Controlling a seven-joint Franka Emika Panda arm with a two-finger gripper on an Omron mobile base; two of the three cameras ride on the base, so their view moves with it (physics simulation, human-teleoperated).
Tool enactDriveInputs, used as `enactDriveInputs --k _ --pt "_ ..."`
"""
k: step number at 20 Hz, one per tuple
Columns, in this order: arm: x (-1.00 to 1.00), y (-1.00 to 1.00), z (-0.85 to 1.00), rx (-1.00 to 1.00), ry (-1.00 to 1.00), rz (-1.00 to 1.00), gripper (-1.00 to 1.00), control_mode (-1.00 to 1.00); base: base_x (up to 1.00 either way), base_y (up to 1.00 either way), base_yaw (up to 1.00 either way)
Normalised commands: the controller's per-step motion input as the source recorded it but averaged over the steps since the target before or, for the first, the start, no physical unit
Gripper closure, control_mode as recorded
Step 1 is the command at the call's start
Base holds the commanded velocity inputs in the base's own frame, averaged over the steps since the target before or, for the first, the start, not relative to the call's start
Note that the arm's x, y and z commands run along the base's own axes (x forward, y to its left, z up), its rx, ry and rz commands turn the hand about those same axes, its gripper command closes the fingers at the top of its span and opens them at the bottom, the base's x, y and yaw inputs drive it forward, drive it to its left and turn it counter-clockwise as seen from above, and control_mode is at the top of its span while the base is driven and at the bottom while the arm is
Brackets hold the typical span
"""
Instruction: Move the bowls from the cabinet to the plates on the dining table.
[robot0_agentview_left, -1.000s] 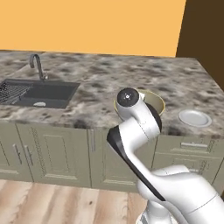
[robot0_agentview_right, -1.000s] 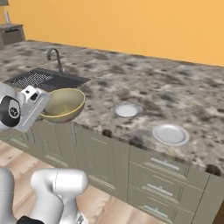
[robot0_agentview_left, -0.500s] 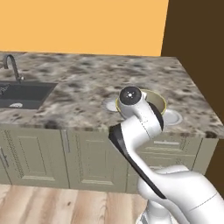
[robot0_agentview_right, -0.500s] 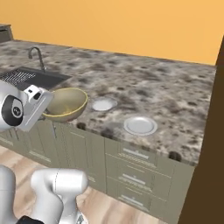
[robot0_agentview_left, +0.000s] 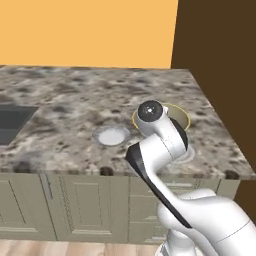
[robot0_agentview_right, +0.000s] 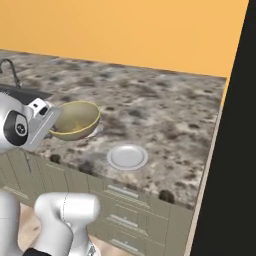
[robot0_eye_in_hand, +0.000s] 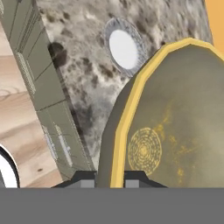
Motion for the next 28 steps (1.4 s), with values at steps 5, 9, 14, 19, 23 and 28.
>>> enactDriveInputs --k 5,9,14,19,23,28 --pt "0.0 0.0 0.0 0.0 0.0 0.0 1.0 1.0 -0.43 0.0 -0.3" --pt "0.0 0.0 0.0 0.0 0.0 0.0 1.0 1.0 -0.18 0.0 -0.43" --pt "0.0 0.0 0.0 0.0 0.0 0.0 1.0 1.0 0.25 -0.05 -0.29" --pt "0.0 0.0 0.0 0.0 0.0 0.0 1.0 1.0 0.44 -0.06 -0.18" --pt "0.0 0.0 0.0 0.0 0.0 0.0 1.0 1.0 0.49 0.0 -0.12" --pt "0.0 0.0 0.0 0.0 0.0 0.0 1.0 1.0 0.34 0.0 -0.12"
